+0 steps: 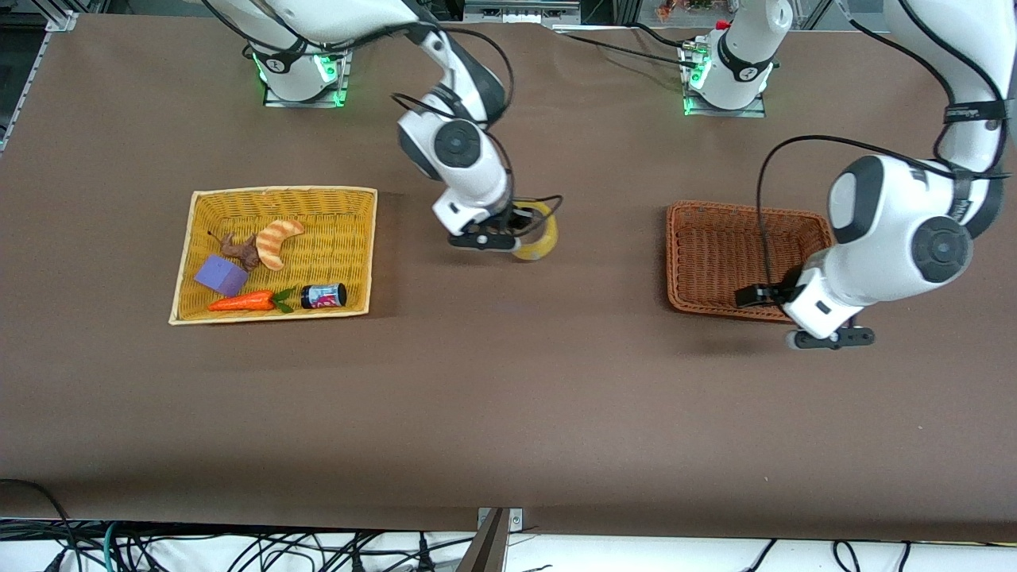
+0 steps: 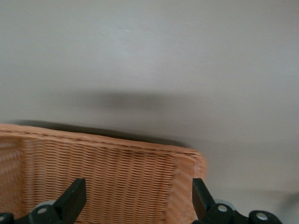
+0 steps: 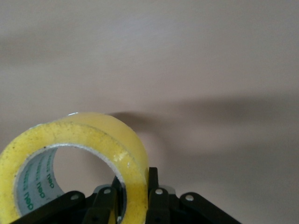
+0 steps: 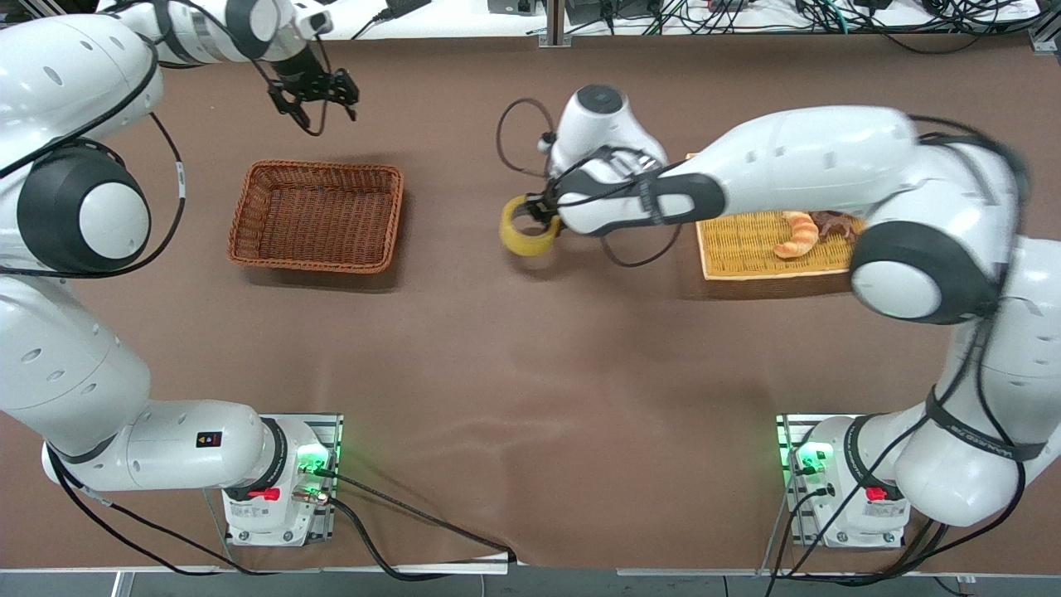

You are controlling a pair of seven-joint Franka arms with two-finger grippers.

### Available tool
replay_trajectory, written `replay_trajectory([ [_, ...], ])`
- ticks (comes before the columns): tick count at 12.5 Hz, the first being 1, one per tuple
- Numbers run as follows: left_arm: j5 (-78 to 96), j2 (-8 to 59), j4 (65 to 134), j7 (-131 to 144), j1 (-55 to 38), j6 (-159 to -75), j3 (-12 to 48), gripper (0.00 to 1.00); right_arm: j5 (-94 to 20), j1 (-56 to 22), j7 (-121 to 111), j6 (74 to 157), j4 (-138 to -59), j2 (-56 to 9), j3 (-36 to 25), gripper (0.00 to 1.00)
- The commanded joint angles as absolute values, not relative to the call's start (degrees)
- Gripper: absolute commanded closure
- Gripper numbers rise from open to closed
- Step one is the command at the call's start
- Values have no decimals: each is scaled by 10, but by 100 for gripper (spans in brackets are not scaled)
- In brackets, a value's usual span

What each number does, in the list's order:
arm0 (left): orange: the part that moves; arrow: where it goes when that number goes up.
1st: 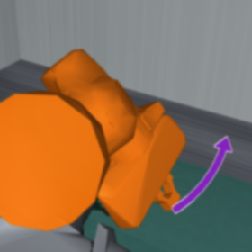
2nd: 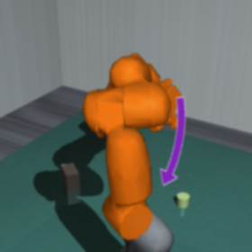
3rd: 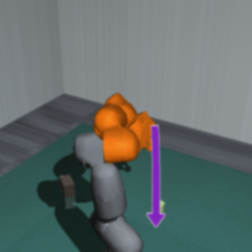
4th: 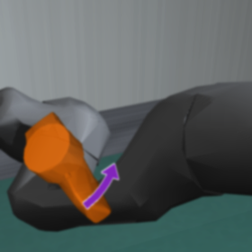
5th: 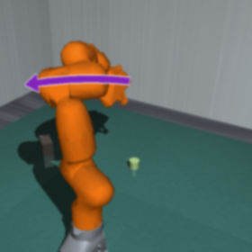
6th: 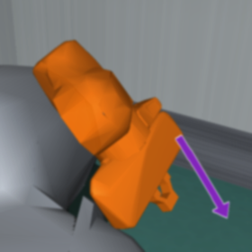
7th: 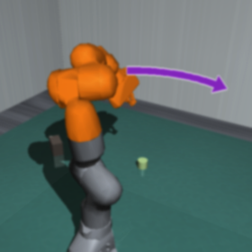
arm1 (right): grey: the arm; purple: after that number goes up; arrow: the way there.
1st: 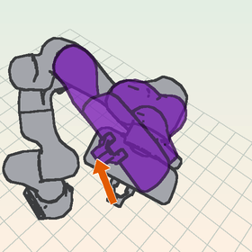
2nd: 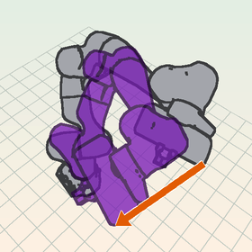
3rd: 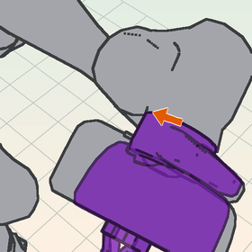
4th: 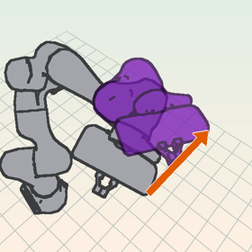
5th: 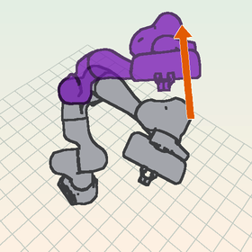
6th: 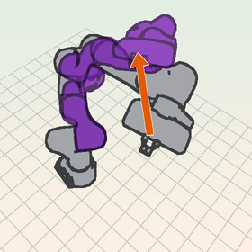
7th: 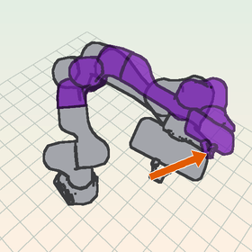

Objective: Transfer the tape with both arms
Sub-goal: 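Set the tape roll on the table between the baskets with the right gripper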

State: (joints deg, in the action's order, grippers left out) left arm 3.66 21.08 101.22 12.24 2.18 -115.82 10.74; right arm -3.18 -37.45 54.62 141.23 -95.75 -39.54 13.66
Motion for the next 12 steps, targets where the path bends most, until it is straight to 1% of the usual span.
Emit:
replay_trajectory([
  [1,45,202,1052,159,24,-1205,138,0,-30,-388,588,1460,-875,-466,132,100],
  [2,45,201,1069,181,24,-1225,154,0,-31,-388,589,1471,-875,-463,132,37],
  [3,44,200,1089,203,25,-1248,168,0,-28,-388,586,1470,-875,-458,129,0],
  [4,44,196,1107,220,25,-1265,179,0,-28,-382,582,1461,-885,-439,124,0],
  [5,44,194,1127,235,25,-1282,191,0,-28,-381,577,1430,-891,-412,106,0],
  [7,40,191,1167,286,25,-1330,222,0,-27,-381,563,1314,-891,-349,66,0],
  [9,-1,192,1204,368,24,-1383,263,0,-28,-381,470,1176,-892,-296,14,0],
  [11,-68,199,1220,463,19,-1399,300,0,-31,-381,319,1057,-891,-257,-57,0],
  [12,-93,206,1223,506,13,-1399,312,0,-31,-381,246,1006,-891,-246,-102,0],
])
